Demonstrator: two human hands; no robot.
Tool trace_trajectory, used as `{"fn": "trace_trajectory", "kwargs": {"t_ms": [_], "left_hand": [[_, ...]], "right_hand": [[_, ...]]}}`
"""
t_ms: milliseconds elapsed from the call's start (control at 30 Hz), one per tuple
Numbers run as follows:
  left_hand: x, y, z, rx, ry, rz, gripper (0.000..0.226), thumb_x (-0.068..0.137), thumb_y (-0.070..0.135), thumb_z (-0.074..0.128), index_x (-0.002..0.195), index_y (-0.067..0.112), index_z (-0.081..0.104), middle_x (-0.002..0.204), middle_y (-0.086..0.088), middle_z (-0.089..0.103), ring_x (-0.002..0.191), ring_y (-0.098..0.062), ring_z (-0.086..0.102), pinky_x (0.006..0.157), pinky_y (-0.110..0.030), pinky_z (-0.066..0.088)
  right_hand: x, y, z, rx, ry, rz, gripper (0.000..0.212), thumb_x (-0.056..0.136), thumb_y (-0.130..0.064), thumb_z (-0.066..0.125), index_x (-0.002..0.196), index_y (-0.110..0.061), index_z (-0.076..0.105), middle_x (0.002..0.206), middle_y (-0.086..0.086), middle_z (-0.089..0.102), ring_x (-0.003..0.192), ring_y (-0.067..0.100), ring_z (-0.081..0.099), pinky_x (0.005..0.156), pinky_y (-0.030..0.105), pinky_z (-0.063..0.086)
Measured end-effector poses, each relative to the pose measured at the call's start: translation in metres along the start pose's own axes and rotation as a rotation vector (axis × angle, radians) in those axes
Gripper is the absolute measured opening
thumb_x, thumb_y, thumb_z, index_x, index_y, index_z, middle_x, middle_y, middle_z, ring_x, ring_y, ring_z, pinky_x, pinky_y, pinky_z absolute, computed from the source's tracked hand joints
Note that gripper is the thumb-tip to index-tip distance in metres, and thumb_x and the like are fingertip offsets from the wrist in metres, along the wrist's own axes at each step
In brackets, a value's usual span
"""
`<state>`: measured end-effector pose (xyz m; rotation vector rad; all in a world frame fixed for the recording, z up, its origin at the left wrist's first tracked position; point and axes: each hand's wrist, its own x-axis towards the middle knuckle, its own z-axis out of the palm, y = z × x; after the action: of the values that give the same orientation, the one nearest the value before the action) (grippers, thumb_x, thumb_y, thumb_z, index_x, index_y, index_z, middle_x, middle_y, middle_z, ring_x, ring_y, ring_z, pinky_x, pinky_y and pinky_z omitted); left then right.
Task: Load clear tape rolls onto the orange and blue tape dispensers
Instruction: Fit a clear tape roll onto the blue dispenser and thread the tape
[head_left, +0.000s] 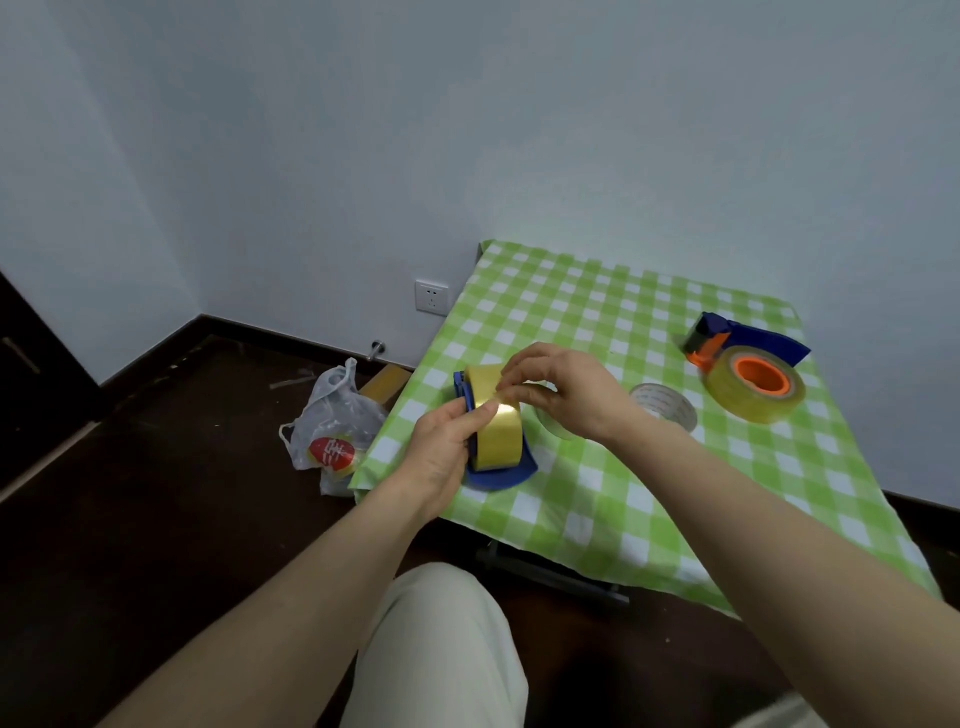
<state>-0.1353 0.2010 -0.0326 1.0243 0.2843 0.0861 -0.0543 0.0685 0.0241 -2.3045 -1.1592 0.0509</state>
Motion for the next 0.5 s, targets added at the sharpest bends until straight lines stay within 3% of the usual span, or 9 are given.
{"fn": "trace_trajectory", "kwargs": {"t_ms": [167,300,367,433,500], "left_hand": [[-0.003,0.001,-0.003,-0.056,-0.040,-0.024,0.012,0.084,0.008,0.061,0.094,0.005,0.066,0.079,-0.005,0.070,0.072,-0.015,0.067,0.064,-0.025,0.057],[-0.005,-0.002,0.000,0.180,-0.030,0.014,0.026,0.076,-0.005,0.069,0.097,0.011,0.067,0.087,-0.004,0.073,0.079,-0.015,0.069,0.078,-0.032,0.057],[-0.005,-0.004,0.001,0.239,0.001,0.024,0.031,0.075,-0.009,0.069,0.098,0.012,0.065,0.089,-0.003,0.072,0.076,-0.012,0.070,0.078,-0.030,0.057],[-0.005,-0.003,0.001,0.233,0.003,0.031,0.031,0.077,-0.009,0.068,0.101,0.010,0.064,0.090,-0.003,0.071,0.075,-0.009,0.070,0.075,-0.026,0.057],[-0.004,-0.002,0.000,0.230,-0.005,0.041,0.033,0.077,-0.007,0.068,0.107,0.007,0.063,0.093,-0.004,0.071,0.079,-0.010,0.069,0.078,-0.025,0.057]], "right_hand": [[0.000,-0.005,0.001,-0.026,-0.060,0.056,0.023,0.092,-0.027,0.054,0.097,-0.007,0.065,0.114,0.005,0.058,0.100,0.020,0.058,0.089,0.036,0.047],[0.005,-0.011,-0.003,-0.062,-0.086,0.140,0.035,0.096,-0.033,0.044,0.095,-0.006,0.066,0.114,0.007,0.056,0.101,0.021,0.057,0.091,0.035,0.045],[0.008,-0.015,-0.006,-0.002,-0.088,0.198,0.043,0.097,-0.038,0.038,0.089,-0.009,0.069,0.113,0.005,0.056,0.102,0.019,0.056,0.093,0.032,0.043],[0.007,-0.018,-0.011,0.079,-0.125,0.230,0.037,0.093,-0.040,0.046,0.087,-0.011,0.068,0.114,0.002,0.055,0.102,0.016,0.054,0.093,0.029,0.042],[0.005,-0.018,-0.016,0.051,-0.213,0.207,0.022,0.082,-0.032,0.066,0.093,-0.013,0.066,0.117,-0.001,0.053,0.101,0.012,0.051,0.091,0.026,0.041]]}}
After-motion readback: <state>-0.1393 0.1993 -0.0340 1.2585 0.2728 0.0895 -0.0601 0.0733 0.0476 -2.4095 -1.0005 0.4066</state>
